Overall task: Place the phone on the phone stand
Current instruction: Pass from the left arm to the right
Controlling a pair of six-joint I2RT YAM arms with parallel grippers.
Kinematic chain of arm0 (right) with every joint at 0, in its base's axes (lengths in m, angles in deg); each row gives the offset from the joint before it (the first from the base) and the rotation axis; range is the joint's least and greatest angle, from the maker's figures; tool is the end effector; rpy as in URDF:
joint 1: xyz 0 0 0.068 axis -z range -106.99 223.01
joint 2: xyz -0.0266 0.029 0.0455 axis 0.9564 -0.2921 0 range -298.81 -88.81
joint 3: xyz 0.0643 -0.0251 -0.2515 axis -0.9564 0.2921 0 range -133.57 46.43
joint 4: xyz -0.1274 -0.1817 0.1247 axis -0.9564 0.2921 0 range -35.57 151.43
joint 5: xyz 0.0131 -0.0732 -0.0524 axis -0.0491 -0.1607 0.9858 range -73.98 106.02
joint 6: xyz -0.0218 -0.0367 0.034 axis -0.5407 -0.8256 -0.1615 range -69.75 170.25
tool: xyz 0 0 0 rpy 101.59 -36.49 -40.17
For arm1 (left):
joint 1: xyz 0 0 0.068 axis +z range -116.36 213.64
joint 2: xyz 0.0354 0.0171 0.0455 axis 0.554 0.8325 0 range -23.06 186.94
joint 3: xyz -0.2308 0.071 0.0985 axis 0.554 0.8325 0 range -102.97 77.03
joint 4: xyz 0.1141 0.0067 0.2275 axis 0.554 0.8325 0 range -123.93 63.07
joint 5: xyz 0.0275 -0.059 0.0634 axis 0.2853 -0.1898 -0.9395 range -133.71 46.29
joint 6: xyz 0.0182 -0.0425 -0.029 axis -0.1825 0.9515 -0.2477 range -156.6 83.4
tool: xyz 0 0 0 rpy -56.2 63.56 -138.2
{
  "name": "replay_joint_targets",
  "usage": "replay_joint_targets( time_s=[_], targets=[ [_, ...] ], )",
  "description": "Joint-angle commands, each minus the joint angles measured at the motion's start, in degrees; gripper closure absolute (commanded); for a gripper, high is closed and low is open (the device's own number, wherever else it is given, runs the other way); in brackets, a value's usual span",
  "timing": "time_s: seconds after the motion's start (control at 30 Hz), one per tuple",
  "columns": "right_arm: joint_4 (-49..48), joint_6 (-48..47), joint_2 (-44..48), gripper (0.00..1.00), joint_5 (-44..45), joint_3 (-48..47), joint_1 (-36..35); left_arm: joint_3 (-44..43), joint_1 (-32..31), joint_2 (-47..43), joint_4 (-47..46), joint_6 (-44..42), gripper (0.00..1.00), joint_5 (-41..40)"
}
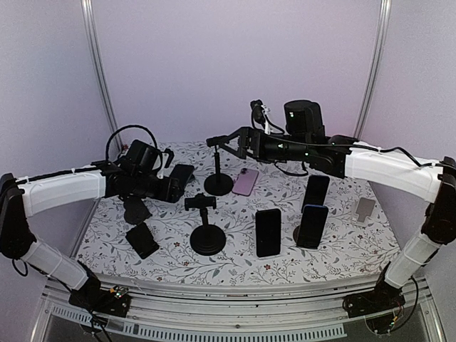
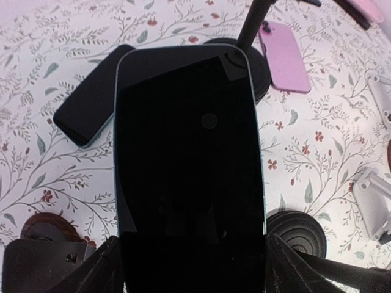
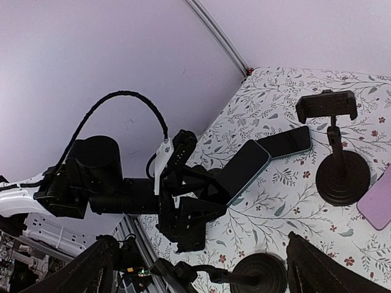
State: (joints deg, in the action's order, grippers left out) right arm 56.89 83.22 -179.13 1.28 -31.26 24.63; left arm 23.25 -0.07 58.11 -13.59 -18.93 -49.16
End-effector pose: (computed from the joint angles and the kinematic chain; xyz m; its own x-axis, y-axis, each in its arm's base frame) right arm 0.2401 0.2843 0.3432 -0.6273 0.0862 -0.7740 -0.6494 0.4907 0.5810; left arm 0.2466 -0.1604 0.2244 -0.7380 0.1293 -0.6623 0.2890 0.9475 -0.1371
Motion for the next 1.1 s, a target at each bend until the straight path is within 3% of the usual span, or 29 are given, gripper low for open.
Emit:
replay_joint_targets(
  time_s=[0.0,0.4,0.73,0.87,1.07],
  targets=[
    [-1.24,-0.04,-7.15,0.01,-9.63,-5.75,1.48,-5.02,-0.74,-3.05,1.08,-2.52,0.60,-0.23],
    [-0.79,3.65,-20.81,0.00,-13.81,-17.92,2.36,-11.32,-3.99,-6.24,4.15,-6.14,0.60,-2.29],
    [-5.31,11.19,-24.01,0.05,-12.49,-18.81,2.39,-14.52,-8.97,-6.22,4.71,-8.73,0.60,-3.20],
    [-6.86,13.33,-23.72,0.10,-12.42,-18.74,2.35,-15.33,-11.10,-5.91,4.71,-9.54,0.60,-3.90],
    [-9.68,16.30,-21.62,0.29,-12.22,-16.68,2.37,-16.09,-13.71,-6.15,4.71,-10.53,0.60,-5.03]
  ],
)
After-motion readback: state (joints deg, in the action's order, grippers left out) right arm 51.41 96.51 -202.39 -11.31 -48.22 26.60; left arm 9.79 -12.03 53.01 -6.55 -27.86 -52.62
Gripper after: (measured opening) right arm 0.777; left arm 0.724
